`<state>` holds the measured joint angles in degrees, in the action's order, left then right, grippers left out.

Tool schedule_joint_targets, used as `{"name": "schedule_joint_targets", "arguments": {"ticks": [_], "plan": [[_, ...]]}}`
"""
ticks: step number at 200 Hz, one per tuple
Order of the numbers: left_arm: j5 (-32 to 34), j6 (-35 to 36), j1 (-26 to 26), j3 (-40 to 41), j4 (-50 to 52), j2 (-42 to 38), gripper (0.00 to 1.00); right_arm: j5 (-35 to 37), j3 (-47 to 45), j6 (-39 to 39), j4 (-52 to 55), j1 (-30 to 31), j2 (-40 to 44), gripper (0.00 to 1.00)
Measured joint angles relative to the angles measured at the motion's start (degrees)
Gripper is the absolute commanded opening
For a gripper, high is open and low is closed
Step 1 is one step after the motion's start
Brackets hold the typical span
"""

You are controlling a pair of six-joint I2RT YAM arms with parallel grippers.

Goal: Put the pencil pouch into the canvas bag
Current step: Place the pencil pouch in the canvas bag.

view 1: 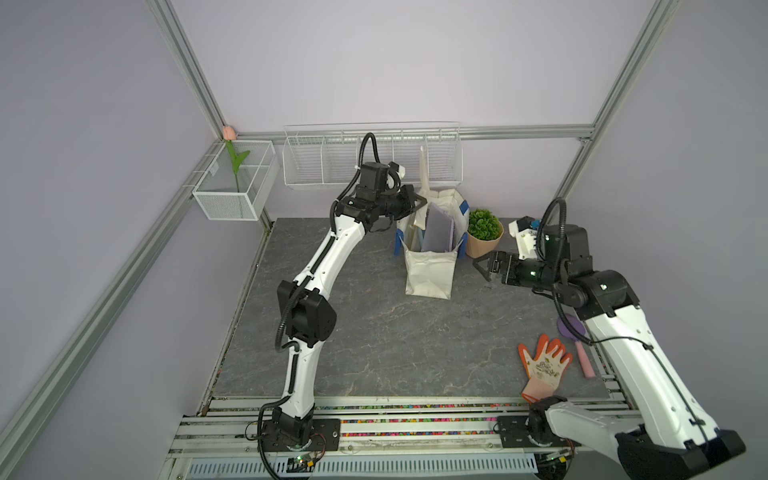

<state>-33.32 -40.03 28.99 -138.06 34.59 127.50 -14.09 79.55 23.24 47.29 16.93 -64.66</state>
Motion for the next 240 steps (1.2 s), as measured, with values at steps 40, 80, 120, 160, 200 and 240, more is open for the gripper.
{"name": "schedule_joint_targets", "arguments": {"ticks": [40, 80, 120, 160, 200, 240], "plan": [[-0.1, -0.1, 1.3, -3.2, 2.8, 5.1, 0.00, -1.2, -0.8, -0.8, 1.7, -3.2, 1.6, 1.00], [0.1, -0.1, 2.4, 8.1, -0.2, 0.5, 0.00, -2.5, -1.2, -1.0, 1.9, -4.6, 2.0, 1.00], [0.7, -0.6, 4.4, 12.8, -3.8, -1.7, 0.00, -3.7, -2.5, -1.0, 1.8, -4.6, 1.9, 1.00], [1.9, 0.4, 5.5, 9.2, -2.1, -2.3, 0.00, -4.0, -3.6, -0.9, 1.3, -4.6, 1.9, 1.00], [3.0, 2.5, 6.3, 0.7, 0.9, -2.3, 0.00, -4.0, -4.8, -0.8, 0.9, -4.6, 2.7, 1.00], [3.5, 3.2, 7.2, -0.2, 1.6, -2.5, 0.00, -4.0, -5.0, -0.8, 0.9, -4.6, 4.0, 1.00]]}}
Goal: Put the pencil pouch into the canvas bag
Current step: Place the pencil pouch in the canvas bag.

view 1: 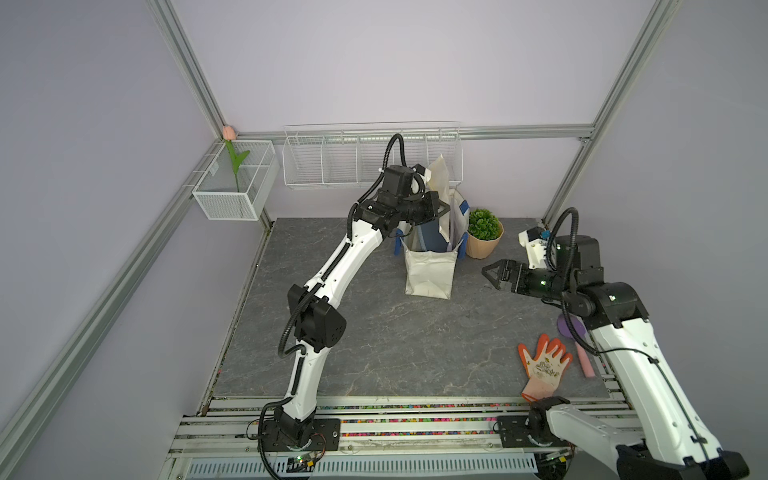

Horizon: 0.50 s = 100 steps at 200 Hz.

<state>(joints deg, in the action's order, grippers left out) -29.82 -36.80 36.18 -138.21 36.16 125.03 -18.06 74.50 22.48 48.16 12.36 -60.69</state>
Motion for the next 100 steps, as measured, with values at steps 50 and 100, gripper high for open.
{"name": "schedule_joint_targets", "arguments": {"ticks": [50, 100], "plan": [[0.5, 0.5, -0.1, 4.9, -0.3, 0.0, 0.00, 0.0, 0.0, 0.0, 0.0, 0.0, 0.3, 1.00], [0.4, -0.9, -0.2, 18.0, -6.1, -1.0, 0.00, 0.2, 0.0, 0.0, 0.1, -1.9, 0.7, 1.00]]}}
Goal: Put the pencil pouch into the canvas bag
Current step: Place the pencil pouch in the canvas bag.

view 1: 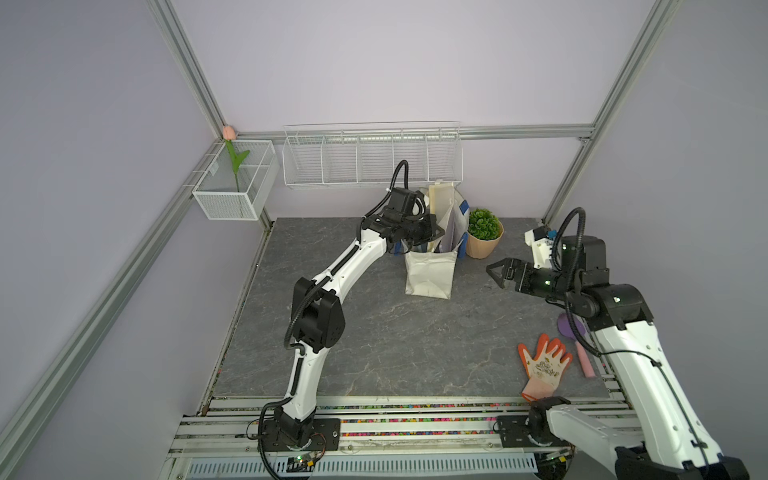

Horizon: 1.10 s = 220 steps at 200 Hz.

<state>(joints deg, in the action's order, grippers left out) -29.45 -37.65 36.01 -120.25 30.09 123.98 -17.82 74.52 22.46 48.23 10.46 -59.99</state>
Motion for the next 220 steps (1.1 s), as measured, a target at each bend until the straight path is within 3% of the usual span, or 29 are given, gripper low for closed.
{"name": "schedule_joint_targets", "arguments": {"ticks": [51, 84, 140, 152, 192, 206, 220], "plan": [[-0.4, -3.3, -0.1, 10.5, -7.3, -5.1, 0.00, 0.0, 0.0, 0.0, 0.0, -0.2, 0.2, 1.00], [-0.3, -4.1, -0.9, 11.4, -9.1, -6.8, 0.00, -0.1, 0.0, 0.0, 0.0, -0.2, 0.2, 1.00], [5.4, 1.6, -2.8, 0.5, 2.3, -3.4, 0.64, 0.3, 0.3, -0.3, 0.9, -0.3, 1.0, 0.99], [7.6, 3.2, -2.8, -1.5, 5.3, -3.4, 0.71, 0.8, 0.6, -0.7, 1.4, -0.3, 1.6, 0.89], [16.5, 10.4, -2.8, -5.3, 13.8, -6.3, 0.88, 5.8, 2.1, -2.5, 5.0, -0.3, 3.0, 0.89], [19.9, 13.0, -2.7, -0.9, 14.8, -11.7, 0.91, 8.4, 2.0, -3.3, 6.4, -0.4, 3.4, 0.89], [23.1, 15.2, -2.7, 8.6, 13.9, -21.2, 0.96, 11.1, 0.9, -4.2, 6.9, -0.7, 4.3, 0.89]]}}
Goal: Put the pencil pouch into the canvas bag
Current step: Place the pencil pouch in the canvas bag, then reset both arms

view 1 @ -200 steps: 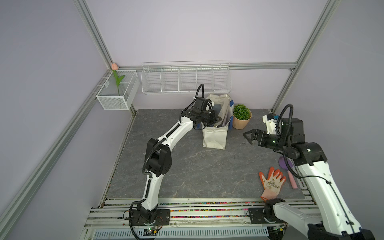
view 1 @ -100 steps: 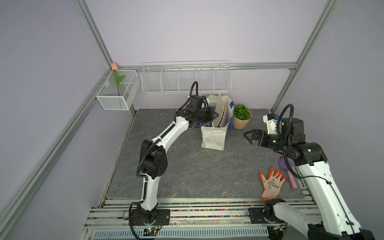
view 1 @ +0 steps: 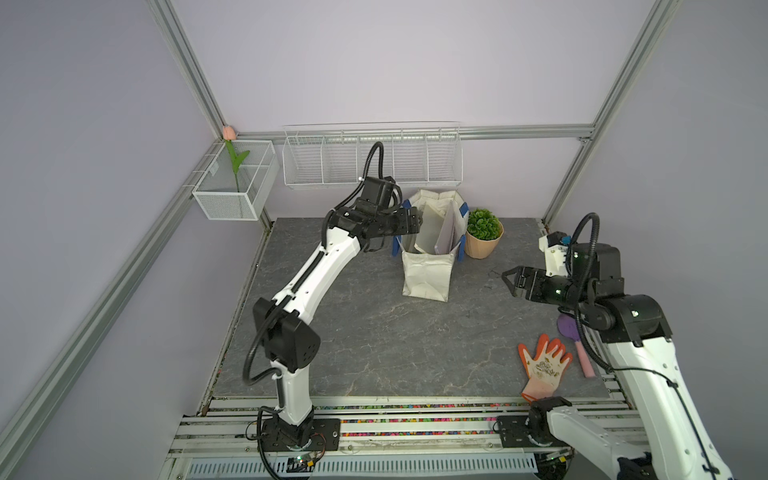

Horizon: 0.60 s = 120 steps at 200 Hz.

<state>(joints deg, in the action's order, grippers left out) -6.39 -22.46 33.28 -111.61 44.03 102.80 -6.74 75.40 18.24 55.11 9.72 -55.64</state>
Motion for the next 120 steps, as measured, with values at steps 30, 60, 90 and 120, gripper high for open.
{"name": "schedule_joint_targets", "arguments": {"ticks": [30, 60, 90, 120], "plan": [[6.6, 1.0, 0.1, 25.6, -5.5, -24.6, 0.99, 6.2, -6.6, -1.6, -0.8, -0.6, 5.1, 0.89], [15.3, -4.6, -2.1, 52.4, -9.9, -48.9, 0.99, 15.3, -19.2, -2.3, -6.5, -1.1, 13.7, 0.89], [25.4, -9.9, -5.5, 72.3, -10.6, -66.7, 0.99, 26.3, -37.6, -1.8, -17.0, -2.2, 22.9, 0.89], [33.9, -7.3, -5.6, 87.5, -14.8, -81.6, 0.99, 30.5, -51.2, -1.7, -28.0, -4.7, 23.2, 0.89]]}}
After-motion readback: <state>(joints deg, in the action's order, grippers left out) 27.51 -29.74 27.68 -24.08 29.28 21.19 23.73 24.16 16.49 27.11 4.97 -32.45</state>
